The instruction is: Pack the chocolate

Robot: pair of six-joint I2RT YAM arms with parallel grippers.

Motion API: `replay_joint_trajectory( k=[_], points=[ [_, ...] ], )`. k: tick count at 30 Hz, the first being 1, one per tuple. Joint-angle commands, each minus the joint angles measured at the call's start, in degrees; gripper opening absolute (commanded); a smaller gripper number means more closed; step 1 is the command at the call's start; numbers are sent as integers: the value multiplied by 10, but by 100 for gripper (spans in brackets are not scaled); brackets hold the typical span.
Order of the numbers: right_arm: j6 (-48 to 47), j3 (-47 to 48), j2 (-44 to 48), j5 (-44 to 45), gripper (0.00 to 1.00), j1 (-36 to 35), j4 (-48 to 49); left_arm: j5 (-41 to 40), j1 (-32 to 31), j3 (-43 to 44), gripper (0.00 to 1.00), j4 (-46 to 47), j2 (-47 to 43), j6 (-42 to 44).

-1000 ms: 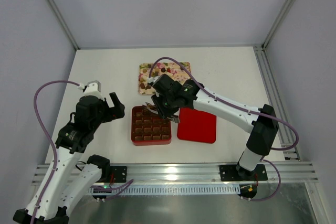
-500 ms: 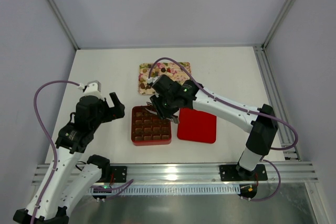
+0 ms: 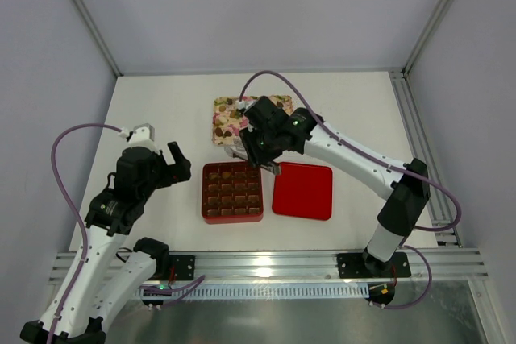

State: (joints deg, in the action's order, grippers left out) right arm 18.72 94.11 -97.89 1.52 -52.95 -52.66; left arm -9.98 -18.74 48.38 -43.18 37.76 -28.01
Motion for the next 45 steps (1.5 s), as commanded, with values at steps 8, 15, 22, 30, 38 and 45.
replay_joint_trajectory(
  k=[8, 15, 22, 30, 38, 45],
  points=[
    [-56, 64, 23, -4, 44, 140, -12, -14, 2, 7, 100, 13, 6, 8],
    [-87, 97, -19, -4, 43, 180, -19, -18, 2, 23, 100, 19, 43, 16],
    [-88, 92, -42, -8, 43, 186, -18, -14, 2, 33, 100, 20, 64, 30],
    [-77, 65, -58, -42, 42, 185, -9, -17, 2, 22, 100, 24, 57, 31],
    [-70, 48, -73, -35, 42, 185, -2, -18, 2, 18, 100, 21, 48, 32],
    [-69, 42, -87, -24, 42, 186, 3, -18, 2, 17, 100, 21, 44, 31]
  ],
)
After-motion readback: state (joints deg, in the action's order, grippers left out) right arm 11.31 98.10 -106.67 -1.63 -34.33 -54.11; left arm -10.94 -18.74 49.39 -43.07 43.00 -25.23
